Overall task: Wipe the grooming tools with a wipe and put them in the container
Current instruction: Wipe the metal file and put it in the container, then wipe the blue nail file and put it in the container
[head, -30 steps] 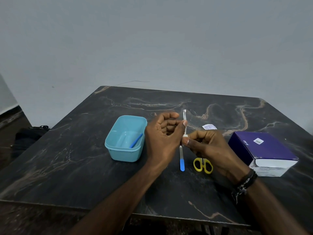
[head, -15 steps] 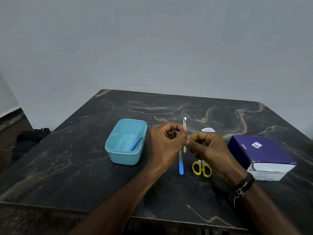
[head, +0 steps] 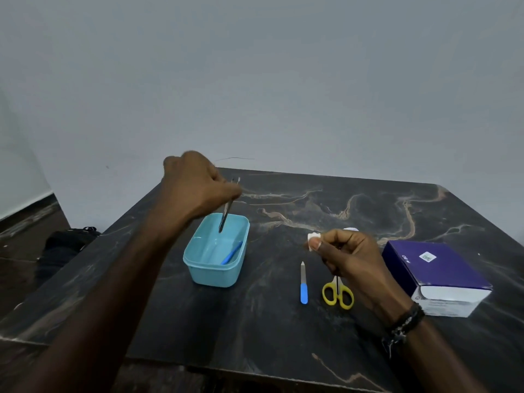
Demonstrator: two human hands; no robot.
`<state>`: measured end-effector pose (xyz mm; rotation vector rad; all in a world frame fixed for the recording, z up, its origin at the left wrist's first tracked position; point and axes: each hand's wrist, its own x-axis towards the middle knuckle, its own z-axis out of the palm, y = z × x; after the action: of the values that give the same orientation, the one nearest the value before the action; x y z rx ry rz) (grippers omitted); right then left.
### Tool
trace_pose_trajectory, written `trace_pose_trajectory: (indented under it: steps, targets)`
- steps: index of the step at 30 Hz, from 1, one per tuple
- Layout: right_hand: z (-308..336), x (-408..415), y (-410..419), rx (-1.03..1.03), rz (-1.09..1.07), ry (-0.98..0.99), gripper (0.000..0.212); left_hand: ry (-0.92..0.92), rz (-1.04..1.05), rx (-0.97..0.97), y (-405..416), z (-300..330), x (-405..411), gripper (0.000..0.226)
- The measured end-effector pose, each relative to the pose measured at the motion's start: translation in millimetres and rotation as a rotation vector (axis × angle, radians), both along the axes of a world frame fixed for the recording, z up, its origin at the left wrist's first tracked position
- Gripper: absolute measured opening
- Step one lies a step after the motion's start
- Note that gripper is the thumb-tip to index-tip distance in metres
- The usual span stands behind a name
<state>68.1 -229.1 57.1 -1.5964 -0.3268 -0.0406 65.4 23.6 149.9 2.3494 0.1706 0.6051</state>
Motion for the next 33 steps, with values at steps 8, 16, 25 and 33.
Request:
trace_pose_trajectory:
  steps: [8,16,25,33]
  targets:
    - [3.0,-1.8,-3.2,0.014,-0.035,-0.014,0.027,0.601,0.106,0.509,-14.6,-31.6,24.7,0.024]
    - [2.0,-1.7,-4.8,0.0,-0.03,-0.009,0.028,0.723,0.129,0.661,-21.4,-46.2,34.5,0.032]
    - [-0.5,1.1,-7.1,0.047,-0.069,-0.027,0.017,0.586,0.172,0.659,-28.2,-34.8,20.3,0.021]
    - [-5.4,9.4,-8.5,0.125,-0.178,-0.073,0.015,0.081,-0.062,0.451,-105.9,-20.3,-46.7,0.015]
